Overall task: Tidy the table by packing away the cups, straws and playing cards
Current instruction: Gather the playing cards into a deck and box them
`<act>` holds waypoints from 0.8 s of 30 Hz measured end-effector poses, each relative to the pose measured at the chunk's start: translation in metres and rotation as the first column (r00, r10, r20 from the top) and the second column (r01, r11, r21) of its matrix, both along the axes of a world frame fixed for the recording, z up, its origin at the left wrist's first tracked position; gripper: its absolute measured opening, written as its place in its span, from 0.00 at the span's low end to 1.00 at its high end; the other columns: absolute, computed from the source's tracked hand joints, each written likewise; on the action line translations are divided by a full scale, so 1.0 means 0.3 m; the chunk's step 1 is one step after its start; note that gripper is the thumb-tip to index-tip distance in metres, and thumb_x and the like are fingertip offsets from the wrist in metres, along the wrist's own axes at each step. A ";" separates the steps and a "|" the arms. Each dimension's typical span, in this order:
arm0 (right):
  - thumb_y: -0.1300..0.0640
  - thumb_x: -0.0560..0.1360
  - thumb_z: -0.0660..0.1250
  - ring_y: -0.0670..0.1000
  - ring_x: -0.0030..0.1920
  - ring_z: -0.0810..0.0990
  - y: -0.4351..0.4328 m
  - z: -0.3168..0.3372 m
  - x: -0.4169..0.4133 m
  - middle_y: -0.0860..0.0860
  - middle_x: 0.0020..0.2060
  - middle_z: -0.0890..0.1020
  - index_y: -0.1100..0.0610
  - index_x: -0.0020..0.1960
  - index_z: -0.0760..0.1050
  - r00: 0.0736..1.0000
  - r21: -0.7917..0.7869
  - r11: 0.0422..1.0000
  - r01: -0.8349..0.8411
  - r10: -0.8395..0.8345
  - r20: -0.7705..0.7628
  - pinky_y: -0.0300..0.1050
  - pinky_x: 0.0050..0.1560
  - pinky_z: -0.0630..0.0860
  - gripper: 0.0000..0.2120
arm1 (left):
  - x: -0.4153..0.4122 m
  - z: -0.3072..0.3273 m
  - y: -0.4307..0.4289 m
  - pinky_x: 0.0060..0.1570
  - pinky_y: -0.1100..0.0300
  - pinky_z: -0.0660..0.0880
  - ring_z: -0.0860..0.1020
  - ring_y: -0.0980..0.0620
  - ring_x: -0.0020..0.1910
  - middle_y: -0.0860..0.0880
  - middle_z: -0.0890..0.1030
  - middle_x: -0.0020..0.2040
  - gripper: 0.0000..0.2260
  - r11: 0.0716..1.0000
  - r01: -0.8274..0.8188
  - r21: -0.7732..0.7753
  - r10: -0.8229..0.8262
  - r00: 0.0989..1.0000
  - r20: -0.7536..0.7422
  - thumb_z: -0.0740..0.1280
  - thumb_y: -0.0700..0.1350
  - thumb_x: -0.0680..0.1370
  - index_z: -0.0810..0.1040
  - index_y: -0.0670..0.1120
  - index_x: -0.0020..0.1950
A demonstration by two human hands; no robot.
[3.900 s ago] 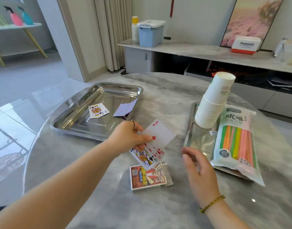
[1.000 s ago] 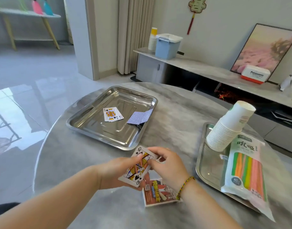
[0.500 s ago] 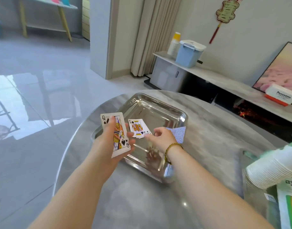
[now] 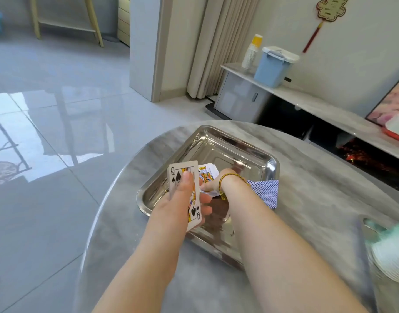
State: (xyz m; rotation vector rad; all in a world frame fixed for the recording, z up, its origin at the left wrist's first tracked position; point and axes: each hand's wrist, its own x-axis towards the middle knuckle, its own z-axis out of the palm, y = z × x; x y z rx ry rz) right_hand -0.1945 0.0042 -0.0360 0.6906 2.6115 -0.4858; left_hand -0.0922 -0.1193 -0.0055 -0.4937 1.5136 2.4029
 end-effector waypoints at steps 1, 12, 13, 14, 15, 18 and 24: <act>0.41 0.63 0.72 0.56 0.59 0.73 0.001 0.001 -0.003 0.53 0.48 0.73 0.57 0.52 0.69 1.000 -0.009 1.000 -0.016 0.016 0.019 0.48 0.60 0.70 0.26 | -0.004 0.002 -0.005 0.34 0.54 0.72 0.76 0.50 0.24 0.51 0.77 0.19 0.20 1.000 0.002 -0.002 -0.002 1.000 -0.012 0.52 0.55 0.78 0.75 0.46 0.36; 0.60 0.75 0.62 0.55 0.45 0.79 0.014 0.033 0.105 0.58 0.50 0.79 0.65 0.57 0.74 0.962 -0.291 0.952 -0.097 0.014 -0.274 0.40 0.45 0.74 0.13 | 0.040 -0.022 -0.045 0.41 0.55 0.75 0.81 0.54 0.29 0.53 0.82 0.27 0.14 0.996 -0.079 0.028 0.081 0.995 -0.055 0.60 0.58 0.74 0.77 0.49 0.43; 0.61 0.75 0.61 0.51 0.37 0.77 0.009 0.049 0.129 0.56 0.45 0.78 0.66 0.55 0.75 0.941 -0.393 0.912 -0.118 -0.023 -0.337 0.37 0.37 0.73 0.12 | 0.040 -0.022 -0.045 0.41 0.56 0.75 0.80 0.53 0.30 0.53 0.82 0.26 0.13 0.996 -0.087 0.026 0.088 0.994 -0.057 0.60 0.57 0.74 0.77 0.50 0.42; 0.61 0.76 0.60 0.47 0.33 0.74 0.003 0.069 0.163 0.54 0.41 0.77 0.65 0.52 0.76 0.920 -0.526 0.842 -0.116 -0.108 -0.376 0.34 0.32 0.71 0.10 | 0.046 -0.018 -0.046 0.41 0.56 0.75 0.80 0.52 0.32 0.53 0.82 0.26 0.12 0.995 -0.095 0.025 0.097 0.993 -0.065 0.60 0.57 0.74 0.76 0.50 0.42; 0.61 0.76 0.59 0.45 0.30 0.73 -0.009 0.089 0.200 0.52 0.38 0.77 0.63 0.47 0.76 0.901 -0.666 0.737 -0.114 -0.206 -0.382 0.34 0.28 0.69 0.08 | 0.053 -0.015 -0.048 0.42 0.56 0.75 0.80 0.52 0.34 0.52 0.82 0.28 0.12 0.994 -0.103 0.028 0.105 0.991 -0.079 0.61 0.56 0.74 0.76 0.49 0.43; 0.60 0.78 0.56 0.37 0.25 0.75 -0.054 0.120 0.309 0.44 0.30 0.78 0.53 0.39 0.73 0.889 -0.832 0.504 -0.230 -0.240 -0.391 0.29 0.25 0.69 0.11 | 0.072 -0.005 -0.058 0.43 0.56 0.75 0.80 0.52 0.36 0.52 0.83 0.31 0.09 0.991 -0.117 0.062 0.123 0.987 -0.101 0.62 0.54 0.74 0.76 0.49 0.46; 0.58 0.77 0.58 0.49 0.40 0.73 -0.163 0.131 0.410 0.53 0.36 0.74 0.52 0.36 0.67 0.826 -0.554 0.678 -0.483 0.144 -0.545 0.43 0.43 0.69 0.11 | 0.081 -0.004 -0.056 0.46 0.53 0.76 0.80 0.49 0.41 0.47 0.81 0.43 0.10 0.980 -0.184 0.072 0.189 0.979 -0.072 0.66 0.48 0.73 0.76 0.46 0.52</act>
